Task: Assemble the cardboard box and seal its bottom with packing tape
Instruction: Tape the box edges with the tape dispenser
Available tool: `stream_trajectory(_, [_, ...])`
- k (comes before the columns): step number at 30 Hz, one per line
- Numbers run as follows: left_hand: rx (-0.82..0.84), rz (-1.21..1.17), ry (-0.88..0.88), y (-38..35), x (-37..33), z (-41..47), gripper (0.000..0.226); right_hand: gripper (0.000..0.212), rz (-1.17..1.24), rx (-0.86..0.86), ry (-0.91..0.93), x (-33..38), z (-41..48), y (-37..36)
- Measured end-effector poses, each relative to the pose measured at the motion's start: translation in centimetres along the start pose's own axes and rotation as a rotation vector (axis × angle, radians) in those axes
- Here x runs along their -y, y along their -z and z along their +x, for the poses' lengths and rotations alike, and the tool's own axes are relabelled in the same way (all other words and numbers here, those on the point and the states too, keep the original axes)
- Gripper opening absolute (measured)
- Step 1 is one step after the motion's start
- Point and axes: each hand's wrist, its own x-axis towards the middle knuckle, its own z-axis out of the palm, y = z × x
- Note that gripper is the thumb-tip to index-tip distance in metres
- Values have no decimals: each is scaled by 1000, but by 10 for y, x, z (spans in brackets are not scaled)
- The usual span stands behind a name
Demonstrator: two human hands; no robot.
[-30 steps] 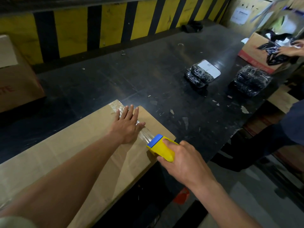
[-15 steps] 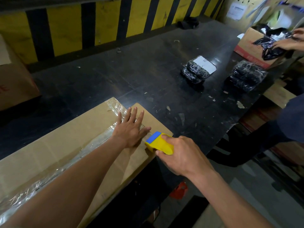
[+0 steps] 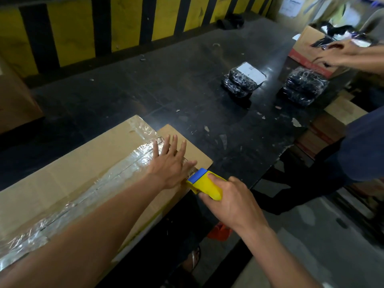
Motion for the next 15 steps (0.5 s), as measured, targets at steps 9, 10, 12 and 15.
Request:
stream_trajectory(9, [27, -3, 4, -5, 1, 1, 87, 68, 36, 5, 6, -10, -13, 11])
stream_trajectory(10, [30, -1, 7, -5, 1, 1, 88, 68, 36, 8, 5, -10, -15, 12])
stream_trajectory(12, [27, -3, 9, -5, 1, 1, 89, 68, 30, 17, 1, -11, -19, 11])
stream_trajectory(15, [18, 4, 6, -7, 2, 1, 89, 68, 45, 2, -10, -13, -25, 6])
